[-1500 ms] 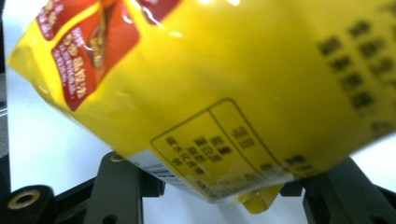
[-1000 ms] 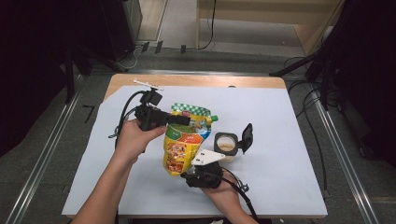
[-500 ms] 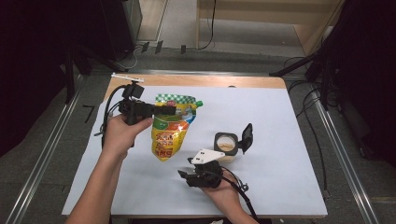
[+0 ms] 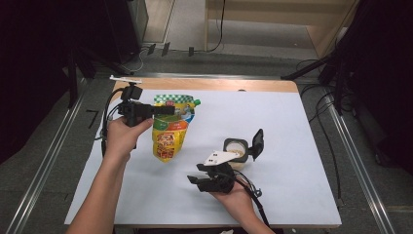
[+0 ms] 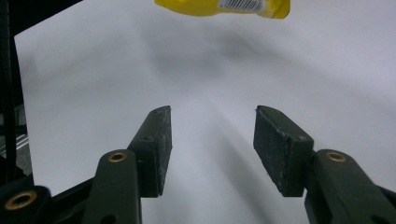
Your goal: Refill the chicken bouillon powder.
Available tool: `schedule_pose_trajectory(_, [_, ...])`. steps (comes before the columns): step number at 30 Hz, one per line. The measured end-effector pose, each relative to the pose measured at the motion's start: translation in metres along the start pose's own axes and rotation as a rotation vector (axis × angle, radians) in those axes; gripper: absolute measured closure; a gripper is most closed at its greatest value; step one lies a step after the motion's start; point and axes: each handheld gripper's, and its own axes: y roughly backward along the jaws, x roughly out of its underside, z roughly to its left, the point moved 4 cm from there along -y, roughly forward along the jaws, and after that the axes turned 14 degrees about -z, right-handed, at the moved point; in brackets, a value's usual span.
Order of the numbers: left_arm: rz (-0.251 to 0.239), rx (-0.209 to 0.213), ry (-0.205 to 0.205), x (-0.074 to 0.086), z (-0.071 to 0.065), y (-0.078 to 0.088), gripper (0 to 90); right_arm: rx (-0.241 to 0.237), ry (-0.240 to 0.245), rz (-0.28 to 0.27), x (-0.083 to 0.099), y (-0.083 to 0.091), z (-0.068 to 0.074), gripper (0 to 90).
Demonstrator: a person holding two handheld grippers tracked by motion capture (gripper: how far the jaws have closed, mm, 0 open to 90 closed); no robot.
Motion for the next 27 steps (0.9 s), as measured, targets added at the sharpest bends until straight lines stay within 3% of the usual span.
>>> schedule_pose_trajectory(17, [-0.002, -0.044, -0.021, 0.002, 0.025, -0.025, 89.3, 0.047, -0.017, -0.015, 0.000, 0.014, -0.008, 47.5])
schedule_pose_trajectory(22, [-0.010, -0.022, 0.000, 0.002, 0.029, -0.022, 89.1, 0.048, 0.008, -0.049, -0.005, 0.020, -0.006, 47.8])
schedule_pose_trajectory(27, [0.015, -0.031, -0.024, 0.004, 0.026, -0.018, 87.9, 0.050, 0.026, -0.045, -0.010, 0.023, -0.003, 48.0])
